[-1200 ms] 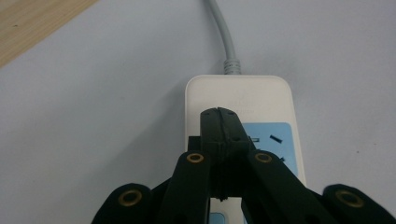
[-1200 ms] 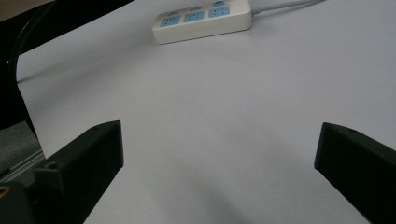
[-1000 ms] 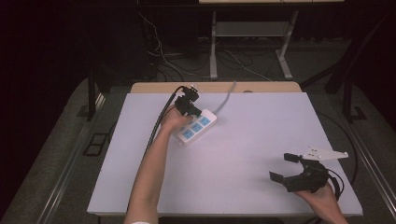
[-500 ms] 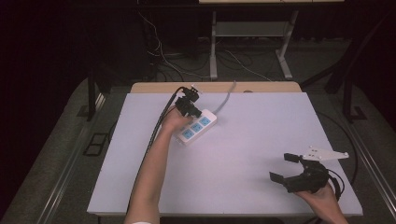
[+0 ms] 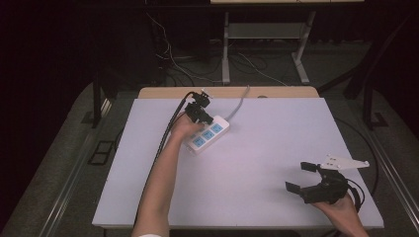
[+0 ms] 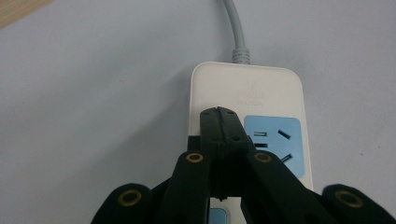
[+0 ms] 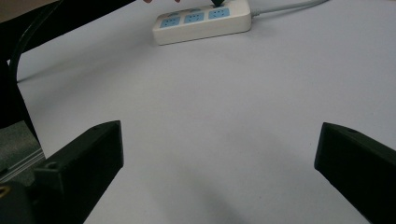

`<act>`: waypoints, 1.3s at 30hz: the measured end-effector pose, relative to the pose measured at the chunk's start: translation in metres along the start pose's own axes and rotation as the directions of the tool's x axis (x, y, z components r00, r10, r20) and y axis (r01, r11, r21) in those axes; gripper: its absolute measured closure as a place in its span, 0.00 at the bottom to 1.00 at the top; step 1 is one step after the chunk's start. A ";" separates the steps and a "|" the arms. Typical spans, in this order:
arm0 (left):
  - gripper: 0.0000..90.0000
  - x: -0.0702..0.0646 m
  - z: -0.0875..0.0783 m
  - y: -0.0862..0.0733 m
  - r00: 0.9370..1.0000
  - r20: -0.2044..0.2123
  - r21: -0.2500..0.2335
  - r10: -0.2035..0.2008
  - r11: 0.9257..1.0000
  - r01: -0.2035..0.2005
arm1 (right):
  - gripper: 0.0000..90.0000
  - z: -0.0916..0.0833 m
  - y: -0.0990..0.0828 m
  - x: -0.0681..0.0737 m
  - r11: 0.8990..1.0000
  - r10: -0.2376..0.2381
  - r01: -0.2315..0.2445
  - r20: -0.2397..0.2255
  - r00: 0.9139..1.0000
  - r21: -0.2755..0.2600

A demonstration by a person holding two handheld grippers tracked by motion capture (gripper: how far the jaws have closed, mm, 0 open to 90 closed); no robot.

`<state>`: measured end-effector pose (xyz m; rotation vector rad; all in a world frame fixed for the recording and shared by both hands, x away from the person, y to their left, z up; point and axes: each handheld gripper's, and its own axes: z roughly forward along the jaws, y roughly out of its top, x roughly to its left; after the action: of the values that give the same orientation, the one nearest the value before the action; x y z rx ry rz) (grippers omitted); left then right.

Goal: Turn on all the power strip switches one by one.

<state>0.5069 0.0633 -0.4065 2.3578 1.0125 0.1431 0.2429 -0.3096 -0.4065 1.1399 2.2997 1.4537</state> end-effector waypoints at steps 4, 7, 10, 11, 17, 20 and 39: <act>1.00 -0.003 0.000 0.001 1.000 -0.017 0.005 0.012 1.000 -0.012 | 0.01 0.000 0.000 0.000 1.000 0.001 -0.001 -0.001 1.000 -0.002; 1.00 -0.003 0.000 0.001 1.000 -0.018 0.004 0.012 1.000 -0.012 | 0.01 0.000 0.000 -0.001 1.000 0.000 0.000 -0.001 1.000 -0.002; 1.00 -0.002 -0.001 0.001 1.000 -0.009 -0.002 0.004 1.000 -0.004 | 0.01 0.000 0.000 -0.001 1.000 0.001 -0.001 -0.002 1.000 -0.003; 0.99 -0.002 -0.001 0.001 1.000 -0.009 -0.001 0.006 1.000 -0.006 | 0.01 0.000 0.000 -0.001 1.000 0.001 -0.001 -0.001 1.000 -0.003; 0.99 -0.009 -0.009 0.004 0.999 0.003 -0.036 0.034 0.999 -0.034 | 0.01 0.001 0.000 -0.001 1.000 0.003 -0.003 0.001 1.000 0.001; 0.99 -0.013 -0.016 0.004 0.999 0.008 -0.055 0.052 0.997 -0.051 | 0.01 0.001 0.000 -0.001 1.000 0.002 -0.002 0.001 1.000 0.002; 0.81 -0.020 -0.083 -0.020 0.998 0.021 -0.215 0.060 0.975 -0.054 | 0.01 0.002 0.000 0.000 1.000 -0.002 0.002 -0.001 1.000 0.000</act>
<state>0.4547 0.0982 -0.3458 2.1866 0.8702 0.2292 0.2439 -0.3085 -0.4071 1.1369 2.3007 1.4542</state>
